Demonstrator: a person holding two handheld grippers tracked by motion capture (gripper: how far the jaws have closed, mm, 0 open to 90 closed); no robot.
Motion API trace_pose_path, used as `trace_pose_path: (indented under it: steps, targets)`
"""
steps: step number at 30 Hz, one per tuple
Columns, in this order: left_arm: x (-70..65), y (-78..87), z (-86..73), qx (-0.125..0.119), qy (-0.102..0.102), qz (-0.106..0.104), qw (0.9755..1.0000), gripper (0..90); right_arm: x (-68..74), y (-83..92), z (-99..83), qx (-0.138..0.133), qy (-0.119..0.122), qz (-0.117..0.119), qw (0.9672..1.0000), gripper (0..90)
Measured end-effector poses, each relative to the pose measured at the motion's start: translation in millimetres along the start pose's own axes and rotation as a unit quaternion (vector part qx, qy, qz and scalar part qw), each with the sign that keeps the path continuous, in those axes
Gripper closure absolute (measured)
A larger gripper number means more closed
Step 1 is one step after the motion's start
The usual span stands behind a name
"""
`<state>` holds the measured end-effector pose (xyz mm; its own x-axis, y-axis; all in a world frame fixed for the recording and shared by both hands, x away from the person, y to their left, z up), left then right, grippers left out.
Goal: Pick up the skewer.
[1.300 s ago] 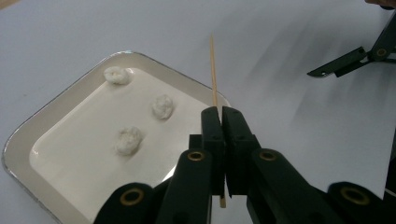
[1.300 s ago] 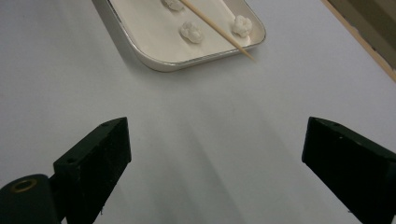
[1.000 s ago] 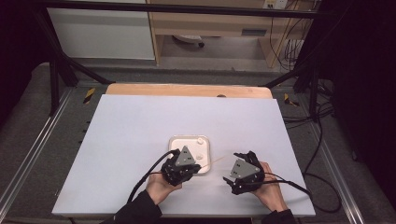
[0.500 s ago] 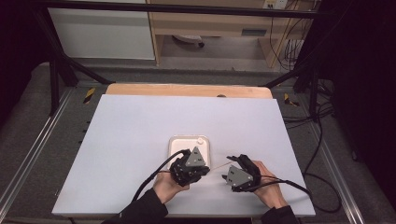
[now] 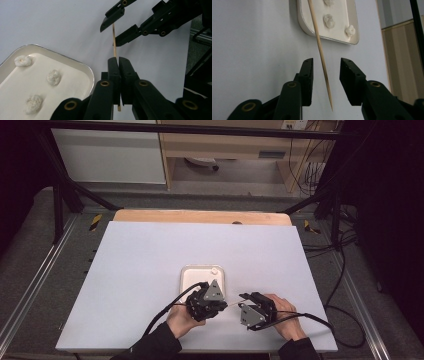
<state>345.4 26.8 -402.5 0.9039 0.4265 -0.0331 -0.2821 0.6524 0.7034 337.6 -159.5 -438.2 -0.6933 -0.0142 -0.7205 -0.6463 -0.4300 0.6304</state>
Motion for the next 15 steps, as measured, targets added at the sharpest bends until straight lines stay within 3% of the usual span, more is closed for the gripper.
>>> trace_pose_path:
  steps: [3, 13, 15]
  targets:
    - [0.1, -0.7, -0.5, 0.005, -0.002, 0.003, 1.0, 88.3, -0.4, -1.5, -0.6, 0.001, 0.017, 0.003, 0.9999, 71.9]
    - [-0.5, -2.2, -0.7, 0.006, -0.002, 0.0, 1.0, 88.3, 1.7, -1.7, -1.4, 0.006, 0.041, 0.01, 0.9991, 85.5]
    - [0.3, -1.9, -0.5, 0.007, -0.001, -0.002, 1.0, 88.3, 1.3, -2.2, -1.7, 0.004, 0.056, 0.012, 0.9984, 86.8]
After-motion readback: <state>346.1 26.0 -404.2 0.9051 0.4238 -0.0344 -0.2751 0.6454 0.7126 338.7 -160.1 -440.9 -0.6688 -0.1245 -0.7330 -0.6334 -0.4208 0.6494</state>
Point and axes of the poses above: each handheld gripper's, and its own axes: y roughly backward along the jaws, z roughly out of its top, x roughly to its left, the point moved 2 cm from there along -y, roughly forward along the jaws, and after that the axes turned 5 degrees about y, right-handed, at the moved point
